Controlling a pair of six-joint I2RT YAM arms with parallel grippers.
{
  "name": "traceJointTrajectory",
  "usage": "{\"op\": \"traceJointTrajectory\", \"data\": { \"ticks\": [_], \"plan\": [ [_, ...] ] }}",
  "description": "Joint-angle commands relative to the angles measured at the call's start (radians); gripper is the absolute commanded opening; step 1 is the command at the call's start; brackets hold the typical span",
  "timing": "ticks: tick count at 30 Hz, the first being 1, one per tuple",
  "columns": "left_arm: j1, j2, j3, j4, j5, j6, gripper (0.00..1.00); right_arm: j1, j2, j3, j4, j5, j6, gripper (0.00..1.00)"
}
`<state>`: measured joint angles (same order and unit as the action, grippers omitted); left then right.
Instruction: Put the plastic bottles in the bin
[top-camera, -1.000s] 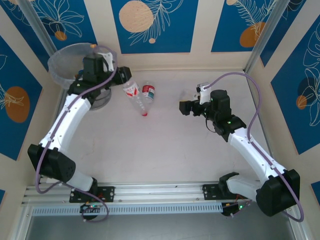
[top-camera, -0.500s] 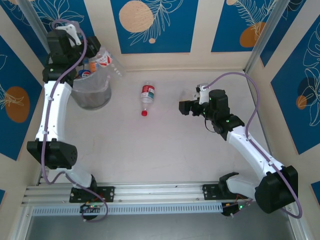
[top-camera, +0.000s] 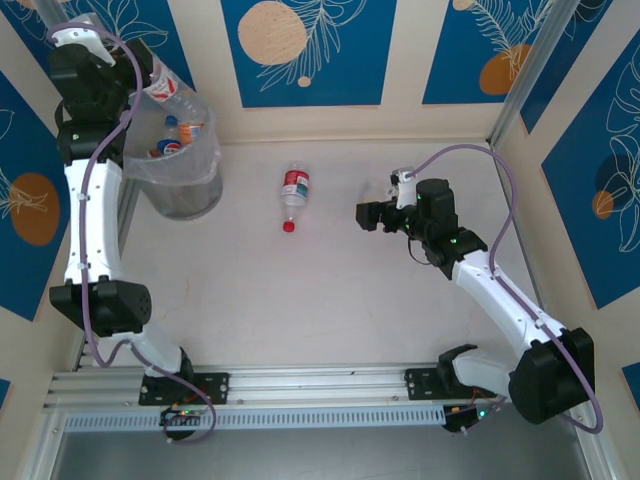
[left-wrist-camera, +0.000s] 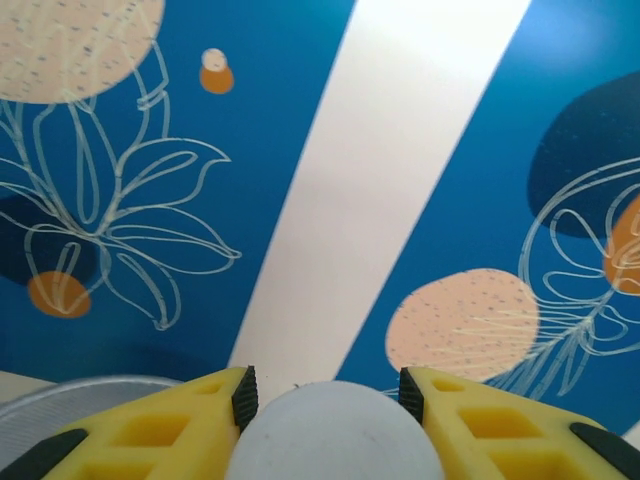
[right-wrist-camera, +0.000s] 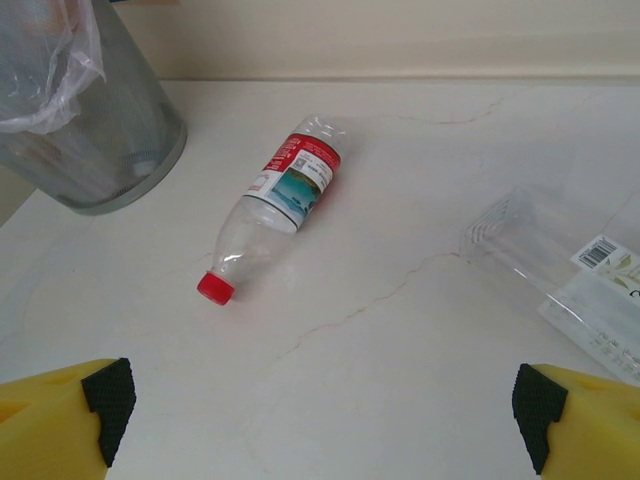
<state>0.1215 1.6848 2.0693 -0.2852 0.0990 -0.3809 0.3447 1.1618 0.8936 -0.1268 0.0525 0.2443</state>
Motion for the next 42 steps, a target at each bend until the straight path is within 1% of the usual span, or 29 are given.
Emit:
{"op": "traceJointTrajectory", "data": {
  "ticks": [1,5,12,17,18,20,23,25,27,28,32,35,37,42],
  "plan": [
    [0.031,0.025,0.042,-0.062,-0.076,0.068,0.43,0.000,0.014,0.012,-0.002,-0.008,0.016,0.99],
    [0.039,0.036,0.041,-0.118,-0.155,0.145,0.43,0.001,0.042,0.033,-0.021,-0.011,0.021,0.99],
    [0.041,0.049,0.041,-0.153,-0.241,0.254,0.44,0.006,0.069,0.054,-0.040,-0.011,0.038,0.99],
    [0.044,0.068,0.041,-0.186,-0.266,0.276,0.44,0.008,0.073,0.050,-0.045,-0.004,0.038,0.99],
    [0.044,0.073,0.042,-0.196,-0.263,0.267,0.47,0.008,0.074,0.051,-0.046,-0.003,0.039,0.99],
    [0.045,0.084,0.048,-0.219,-0.260,0.239,0.59,0.007,0.078,0.056,-0.050,-0.002,0.039,0.99],
    [0.044,0.110,0.055,-0.260,-0.227,0.195,0.63,0.008,0.082,0.062,-0.055,-0.005,0.039,0.99],
    [0.044,0.129,0.055,-0.283,-0.179,0.175,0.64,0.010,0.081,0.063,-0.056,-0.006,0.043,0.99],
    [0.043,0.136,0.053,-0.296,-0.123,0.169,0.67,0.011,0.081,0.064,-0.058,-0.006,0.044,0.99],
    [0.041,0.135,0.054,-0.307,-0.118,0.168,0.70,0.011,0.082,0.066,-0.061,-0.006,0.044,0.99],
    [0.041,0.097,0.051,-0.409,-0.169,0.104,0.88,0.016,0.085,0.065,-0.076,0.002,0.045,0.99],
    [0.038,0.035,-0.031,-0.412,-0.131,0.060,0.98,0.018,0.097,0.063,-0.067,0.004,0.052,0.99],
    [0.031,-0.013,-0.111,-0.375,-0.104,0.044,0.99,0.017,0.117,0.073,-0.062,0.006,0.064,0.99],
    [-0.002,-0.097,-0.239,-0.313,-0.095,0.028,0.99,0.019,0.192,0.127,-0.076,0.004,0.103,0.99]
  ]
}}
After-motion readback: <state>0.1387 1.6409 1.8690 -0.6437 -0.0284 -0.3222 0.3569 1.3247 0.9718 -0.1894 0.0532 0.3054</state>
